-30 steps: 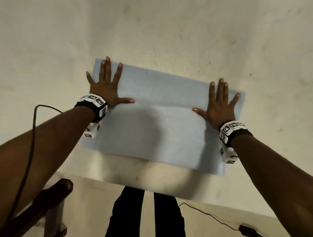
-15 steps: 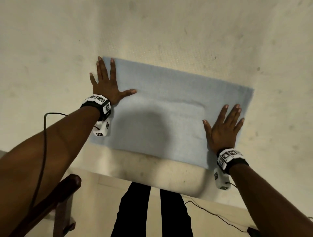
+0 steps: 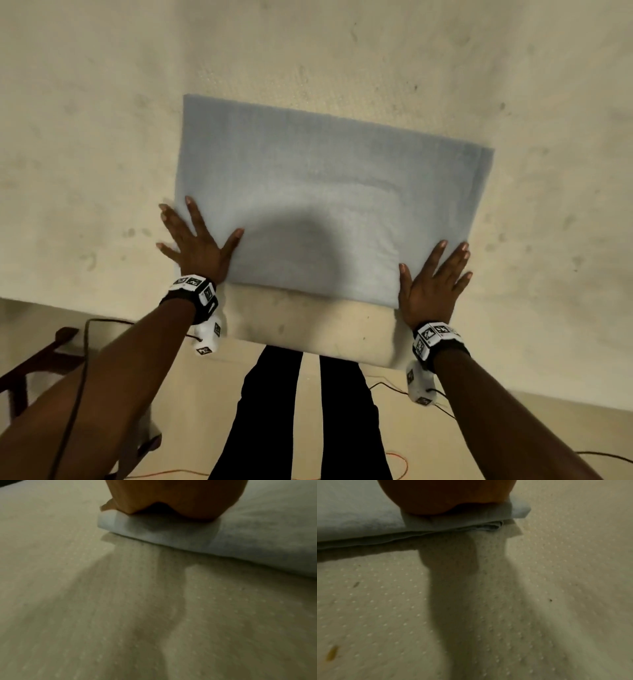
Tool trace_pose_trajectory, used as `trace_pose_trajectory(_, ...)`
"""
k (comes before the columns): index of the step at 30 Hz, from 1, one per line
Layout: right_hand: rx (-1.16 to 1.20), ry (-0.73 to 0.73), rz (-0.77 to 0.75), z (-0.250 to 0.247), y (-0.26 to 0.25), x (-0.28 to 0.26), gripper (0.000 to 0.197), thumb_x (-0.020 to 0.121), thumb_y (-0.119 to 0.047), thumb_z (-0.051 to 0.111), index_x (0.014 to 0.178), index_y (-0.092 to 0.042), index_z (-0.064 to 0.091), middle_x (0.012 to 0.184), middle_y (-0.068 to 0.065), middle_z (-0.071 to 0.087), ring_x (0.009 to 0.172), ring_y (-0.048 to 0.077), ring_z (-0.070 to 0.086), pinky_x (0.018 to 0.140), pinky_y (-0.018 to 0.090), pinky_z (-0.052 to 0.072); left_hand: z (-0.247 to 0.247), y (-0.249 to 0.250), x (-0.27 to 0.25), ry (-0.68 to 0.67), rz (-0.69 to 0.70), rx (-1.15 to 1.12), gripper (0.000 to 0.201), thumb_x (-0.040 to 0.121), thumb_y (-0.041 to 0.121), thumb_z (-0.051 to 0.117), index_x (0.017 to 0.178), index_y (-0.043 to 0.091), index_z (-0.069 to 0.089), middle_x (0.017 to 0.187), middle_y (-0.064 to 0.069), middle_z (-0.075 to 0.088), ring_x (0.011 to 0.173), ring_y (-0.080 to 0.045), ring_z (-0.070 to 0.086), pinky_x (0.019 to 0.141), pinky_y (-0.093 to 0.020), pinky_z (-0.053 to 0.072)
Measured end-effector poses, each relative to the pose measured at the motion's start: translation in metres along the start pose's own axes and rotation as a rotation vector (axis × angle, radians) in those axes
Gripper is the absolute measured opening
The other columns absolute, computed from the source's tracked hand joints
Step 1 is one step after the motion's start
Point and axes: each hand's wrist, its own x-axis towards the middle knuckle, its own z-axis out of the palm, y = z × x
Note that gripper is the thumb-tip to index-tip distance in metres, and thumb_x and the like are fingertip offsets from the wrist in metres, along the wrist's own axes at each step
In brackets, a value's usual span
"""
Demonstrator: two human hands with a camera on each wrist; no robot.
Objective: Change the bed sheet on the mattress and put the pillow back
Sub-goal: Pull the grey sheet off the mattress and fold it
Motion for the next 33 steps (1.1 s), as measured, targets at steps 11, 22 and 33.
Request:
trace_pose_trajectory(11,0.322,0.07,0.326,-0.015,-0.01,-0.011,0.088,0.092,-0.048,0.062,0.153,0.0,0.022,0.152,0.026,0.032,0.136,0.042,0.034,0.107,0.053,0.035,0.033,0.138,-0.06,0.021,0.258,0.141,0.113,0.087,0.087,0.025,0.161,0.006,-0.003,0.163,-0.033,-0.008,0.153,-0.045,-0.006,0.113,-0.071,-0.006)
trace_pose_trajectory(22,0.873,-0.142,0.684,-0.049,0.049,0.033,0.044,0.07,-0.039,0.089,0.086,-0.012,0.058,0.078,-0.003,0.058,0.076,0.024,0.055,0.066,0.029,0.038,0.055,0.372,-0.017,-0.253,0.934,0.376,0.126,0.075,0.07,0.072,0.162,0.011,0.001,0.166,-0.024,0.002,0.154,-0.042,0.004,0.12,-0.063,0.012)
trace_pose_trajectory(33,1.208,-0.472,0.601,-0.045,0.061,0.02,0.019,0.065,0.001,0.085,0.083,0.0,0.076,0.076,0.011,0.074,0.068,0.025,0.067,0.063,0.034,0.054,0.021,0.423,0.03,-0.481,0.909,0.15,0.113,0.052,0.078,0.083,0.135,0.012,0.044,0.118,-0.011,0.065,0.105,-0.033,0.062,0.086,-0.044,0.052)
